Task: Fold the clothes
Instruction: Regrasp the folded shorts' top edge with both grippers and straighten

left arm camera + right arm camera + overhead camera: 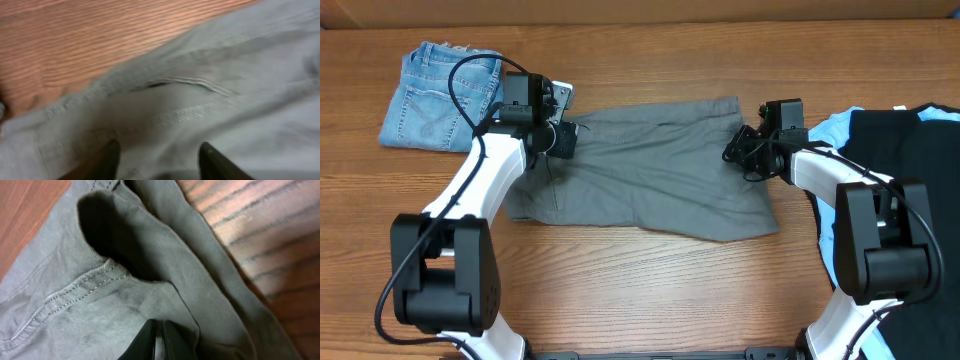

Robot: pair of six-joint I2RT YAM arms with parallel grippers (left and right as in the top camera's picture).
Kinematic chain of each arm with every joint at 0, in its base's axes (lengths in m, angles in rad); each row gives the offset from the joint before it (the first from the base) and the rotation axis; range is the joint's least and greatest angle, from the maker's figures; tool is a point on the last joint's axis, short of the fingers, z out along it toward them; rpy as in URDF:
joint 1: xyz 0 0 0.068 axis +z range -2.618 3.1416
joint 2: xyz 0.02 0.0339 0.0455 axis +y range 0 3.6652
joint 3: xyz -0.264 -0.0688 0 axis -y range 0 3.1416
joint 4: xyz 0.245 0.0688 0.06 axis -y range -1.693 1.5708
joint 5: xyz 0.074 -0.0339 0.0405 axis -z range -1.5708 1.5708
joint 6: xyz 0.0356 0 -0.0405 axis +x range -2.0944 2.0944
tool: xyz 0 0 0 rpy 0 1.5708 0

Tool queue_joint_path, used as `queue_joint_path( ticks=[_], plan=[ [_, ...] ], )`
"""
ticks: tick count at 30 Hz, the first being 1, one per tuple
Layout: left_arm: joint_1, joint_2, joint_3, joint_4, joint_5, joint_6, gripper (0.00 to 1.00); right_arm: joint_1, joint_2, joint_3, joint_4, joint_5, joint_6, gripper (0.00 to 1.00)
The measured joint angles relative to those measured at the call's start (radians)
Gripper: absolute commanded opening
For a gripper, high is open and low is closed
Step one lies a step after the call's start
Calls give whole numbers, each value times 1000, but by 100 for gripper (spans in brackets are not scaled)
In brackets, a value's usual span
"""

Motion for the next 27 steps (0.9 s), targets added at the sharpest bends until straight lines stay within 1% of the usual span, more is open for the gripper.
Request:
queue_joint_path(
  ticks=[1, 2, 6, 10, 12, 15, 18, 20, 22, 25, 26, 27],
  plan=[
    [0, 15, 0, 15, -16, 5, 36, 0, -3, 0, -15, 3, -3, 10],
    [0, 34, 0, 31, -36, 7, 33, 0, -5, 0, -21, 3, -3, 10],
    [8, 132, 0, 95, -106, -23, 24, 0, -11, 6, -67, 3, -8, 10],
    [26, 170, 1, 111, -125, -75, 20, -1, -20, 11, -122, 6, -10, 10],
    [36, 172, 3, 112, -125, -102, 20, -5, -30, 12, -158, 6, -11, 17],
    [61, 174, 4, 104, -120, -132, 24, -26, -56, 9, -198, 6, -29, 25],
    [84, 174, 11, 89, -91, -146, 32, -54, -100, -9, -198, -29, -100, 36],
    [96, 174, 13, 84, -65, -150, 40, -58, -143, -13, -197, -67, -150, 43],
    [101, 174, 16, 80, -36, -155, 46, -38, -195, -13, -190, -104, -208, 42],
    [102, 174, 22, 77, 7, -161, 52, 21, -241, -12, -181, -134, -264, 40],
    [102, 174, 24, 75, 22, -163, 55, 42, -242, -12, -179, -132, -276, 36],
    [103, 174, 26, 73, 35, -164, 57, 62, -239, -12, -181, -129, -285, 35]
  ],
)
